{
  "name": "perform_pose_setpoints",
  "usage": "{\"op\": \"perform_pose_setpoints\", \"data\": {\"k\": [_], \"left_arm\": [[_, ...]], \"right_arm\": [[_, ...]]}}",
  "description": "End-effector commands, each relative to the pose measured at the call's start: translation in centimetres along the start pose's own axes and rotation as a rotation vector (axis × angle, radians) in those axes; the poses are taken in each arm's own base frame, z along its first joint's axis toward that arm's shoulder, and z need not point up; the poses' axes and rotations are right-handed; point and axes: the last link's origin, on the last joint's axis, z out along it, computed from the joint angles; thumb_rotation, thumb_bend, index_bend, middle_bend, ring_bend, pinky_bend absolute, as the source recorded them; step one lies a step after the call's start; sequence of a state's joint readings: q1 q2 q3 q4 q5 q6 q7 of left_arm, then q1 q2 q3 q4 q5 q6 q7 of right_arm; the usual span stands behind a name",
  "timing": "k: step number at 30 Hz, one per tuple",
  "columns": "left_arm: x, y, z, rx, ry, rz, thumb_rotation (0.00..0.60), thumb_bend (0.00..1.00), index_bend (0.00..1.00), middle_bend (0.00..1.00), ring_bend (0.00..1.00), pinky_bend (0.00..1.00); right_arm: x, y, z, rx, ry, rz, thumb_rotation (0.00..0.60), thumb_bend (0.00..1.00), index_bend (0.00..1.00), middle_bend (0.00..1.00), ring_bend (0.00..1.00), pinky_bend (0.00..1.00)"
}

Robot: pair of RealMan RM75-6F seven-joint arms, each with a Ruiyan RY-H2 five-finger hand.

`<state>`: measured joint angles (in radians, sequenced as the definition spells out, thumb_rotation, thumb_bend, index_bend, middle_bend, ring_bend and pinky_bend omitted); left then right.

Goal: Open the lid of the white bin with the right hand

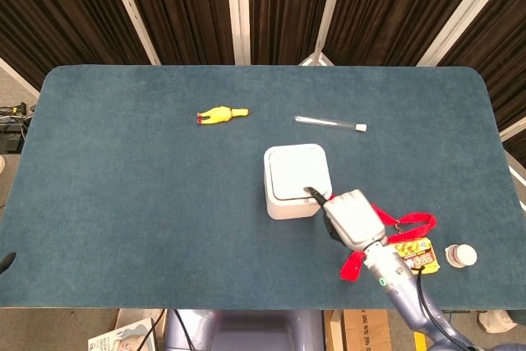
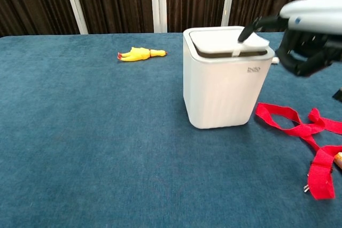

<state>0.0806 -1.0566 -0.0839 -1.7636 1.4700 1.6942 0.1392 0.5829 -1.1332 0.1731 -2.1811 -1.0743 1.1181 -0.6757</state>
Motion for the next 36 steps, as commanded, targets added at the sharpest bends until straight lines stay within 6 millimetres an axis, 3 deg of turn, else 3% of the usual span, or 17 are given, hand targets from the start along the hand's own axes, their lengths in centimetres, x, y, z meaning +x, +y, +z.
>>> {"op": "perform_pose_setpoints", "data": {"k": [1, 5, 10, 12, 15, 20, 28, 36], "left_arm": [[0.0, 0.0, 0.0, 0.0, -0.001, 0.0, 0.6, 0.05, 0.08, 0.0, 0.0, 0.0], [0.0, 0.1, 0.0, -0.004, -0.004, 0.0, 0.6, 0.05, 0.08, 0.0, 0.0, 0.0], [-0.1, 0.2, -0.1, -0.004, -0.005, 0.004, 0.6, 0.05, 0.08, 0.0, 0.0, 0.0], [-0.1, 0.3, -0.1, -0.004, -0.006, 0.005, 0.6, 0.05, 0.08, 0.0, 0.0, 0.0], [-0.1, 0.3, -0.1, -0.005, -0.005, 0.006, 0.6, 0.05, 0.08, 0.0, 0.0, 0.0], [-0.1, 0.2, -0.1, -0.01, -0.006, 0.009, 0.6, 0.05, 0.08, 0.0, 0.0, 0.0], [-0.3, 0.4, -0.1, -0.02, -0.02, 0.018, 0.6, 0.05, 0.08, 0.0, 0.0, 0.0], [-0.6, 0.6, 0.1, -0.037, -0.048, 0.037, 0.6, 0.05, 0.08, 0.0, 0.0, 0.0]], "right_arm": [[2.0, 2.1, -1.2, -0.079, 0.112, 0.085, 0.6, 0.73, 0.19, 0.82, 0.86, 0.83], [2.2, 4.6, -3.2, -0.159, 0.164, 0.083, 0.6, 0.61, 0.17, 0.59, 0.74, 0.79], [1.4, 6.9, -6.0, -0.241, 0.188, 0.054, 0.6, 0.51, 0.14, 0.34, 0.55, 0.61], [0.9, 7.7, -7.2, -0.274, 0.204, 0.058, 0.6, 0.42, 0.12, 0.24, 0.45, 0.51], [-0.1, 8.7, -8.5, -0.301, 0.233, 0.063, 0.6, 0.35, 0.11, 0.15, 0.35, 0.42], [-2.6, 10.0, -10.2, -0.3, 0.299, 0.076, 0.6, 0.33, 0.11, 0.13, 0.28, 0.34], [-7.4, 12.6, -12.7, -0.333, 0.309, 0.031, 0.6, 0.33, 0.11, 0.12, 0.24, 0.26], [-7.7, 13.5, -13.1, -0.358, 0.336, -0.038, 0.6, 0.33, 0.11, 0.12, 0.23, 0.25]]}}
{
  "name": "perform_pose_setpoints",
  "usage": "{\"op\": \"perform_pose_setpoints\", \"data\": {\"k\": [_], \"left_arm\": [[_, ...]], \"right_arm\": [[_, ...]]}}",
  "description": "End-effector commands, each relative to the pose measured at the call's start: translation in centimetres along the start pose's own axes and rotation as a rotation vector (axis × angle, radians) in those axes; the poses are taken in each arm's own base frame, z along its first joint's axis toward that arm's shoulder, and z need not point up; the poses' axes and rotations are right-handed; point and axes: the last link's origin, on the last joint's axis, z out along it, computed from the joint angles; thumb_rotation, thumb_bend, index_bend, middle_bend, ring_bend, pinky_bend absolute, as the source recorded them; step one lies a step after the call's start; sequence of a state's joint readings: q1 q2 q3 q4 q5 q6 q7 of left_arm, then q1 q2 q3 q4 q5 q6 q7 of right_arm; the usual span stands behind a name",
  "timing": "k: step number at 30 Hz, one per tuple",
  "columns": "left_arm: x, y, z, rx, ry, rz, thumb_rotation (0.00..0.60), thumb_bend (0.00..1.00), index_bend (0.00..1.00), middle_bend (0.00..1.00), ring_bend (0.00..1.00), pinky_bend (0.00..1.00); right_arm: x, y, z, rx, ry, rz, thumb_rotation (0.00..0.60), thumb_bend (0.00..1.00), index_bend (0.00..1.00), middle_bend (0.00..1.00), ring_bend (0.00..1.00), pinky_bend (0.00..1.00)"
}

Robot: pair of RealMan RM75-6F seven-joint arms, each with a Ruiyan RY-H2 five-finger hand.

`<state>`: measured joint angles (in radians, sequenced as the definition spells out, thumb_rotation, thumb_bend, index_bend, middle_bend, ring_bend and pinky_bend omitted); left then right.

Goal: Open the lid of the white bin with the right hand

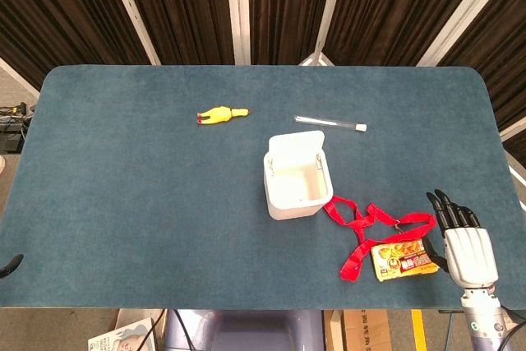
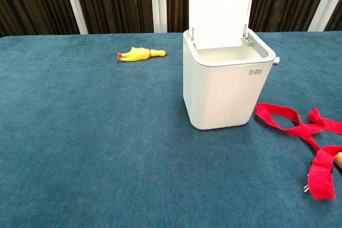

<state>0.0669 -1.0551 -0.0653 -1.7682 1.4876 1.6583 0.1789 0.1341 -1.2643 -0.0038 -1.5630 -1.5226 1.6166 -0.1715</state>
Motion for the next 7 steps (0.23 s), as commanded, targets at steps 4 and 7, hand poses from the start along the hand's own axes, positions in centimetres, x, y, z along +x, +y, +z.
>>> {"op": "perform_pose_setpoints", "data": {"k": [4, 7], "left_arm": [[0.02, -0.01, 0.19, -0.012, -0.004, -0.005, 0.6, 0.05, 0.08, 0.0, 0.0, 0.0], [0.05, -0.13, 0.23, -0.009, -0.002, -0.01, 0.6, 0.05, 0.08, 0.0, 0.0, 0.0]], "right_arm": [[0.41, 0.52, -0.6, -0.032, 0.027, -0.032, 0.6, 0.33, 0.11, 0.12, 0.23, 0.25], [0.54, 0.68, -0.62, -0.045, 0.018, -0.032, 0.6, 0.33, 0.11, 0.12, 0.23, 0.25]]}}
